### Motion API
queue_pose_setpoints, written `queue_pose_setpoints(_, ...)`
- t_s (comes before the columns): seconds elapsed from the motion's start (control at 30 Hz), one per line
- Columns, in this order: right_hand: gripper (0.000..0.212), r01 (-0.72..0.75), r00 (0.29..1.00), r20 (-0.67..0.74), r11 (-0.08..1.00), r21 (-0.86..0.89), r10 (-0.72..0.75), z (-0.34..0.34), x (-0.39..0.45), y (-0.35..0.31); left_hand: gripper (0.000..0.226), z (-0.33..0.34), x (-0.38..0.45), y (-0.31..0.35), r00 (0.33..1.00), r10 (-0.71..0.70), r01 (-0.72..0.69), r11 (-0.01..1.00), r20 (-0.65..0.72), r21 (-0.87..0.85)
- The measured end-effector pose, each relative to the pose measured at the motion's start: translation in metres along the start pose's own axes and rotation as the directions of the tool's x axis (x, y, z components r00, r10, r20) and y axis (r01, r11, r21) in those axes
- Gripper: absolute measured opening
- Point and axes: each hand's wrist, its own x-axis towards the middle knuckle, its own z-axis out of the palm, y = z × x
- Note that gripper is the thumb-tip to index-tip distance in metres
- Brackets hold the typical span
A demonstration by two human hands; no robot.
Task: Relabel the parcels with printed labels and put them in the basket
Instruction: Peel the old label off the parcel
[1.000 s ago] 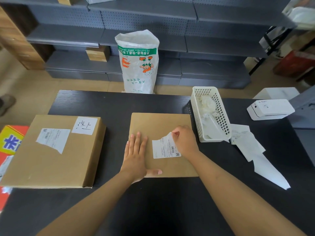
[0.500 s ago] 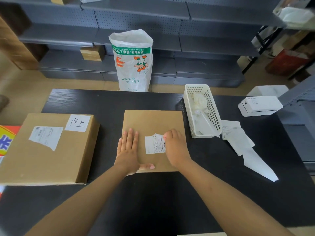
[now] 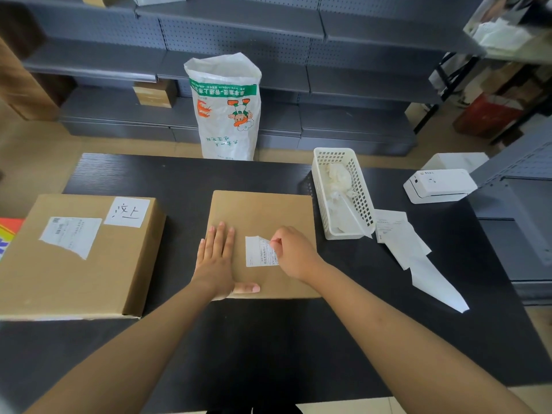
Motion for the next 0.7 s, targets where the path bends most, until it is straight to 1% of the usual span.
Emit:
queue_pose_setpoints(0.13,0.010,-0.069,0.994,0.089,0.989,0.133,0.057,-0.008,0.003,-0.004,0.140,0.001,0.000,0.003,0.999,-0.039,0.039,0.999,-0.005,-0.016)
queue_pose_setpoints(0.3,0.008,-0.142,0.972,0.218,0.954,0.265,0.084,-0.028,0.005,-0.011,0.142,0.000,0.001,0.004,0.999,-0.037,0.037,0.999,0.010,0.001)
queue_pose_setpoints(0.5,0.009,-0.116,0.959,0.281,0.963,0.244,0.045,-0.039,0.008,-0.017,0.142,-0.003,0.002,0.005,0.998,-0.047,0.047,0.999,0.042,0.006)
queue_pose_setpoints(0.7,0.009,-0.106,0.952,0.305,0.965,0.240,0.029,-0.038,0.009,-0.020,0.141,-0.004,0.002,0.005,0.997,-0.056,0.055,0.998,0.061,0.013)
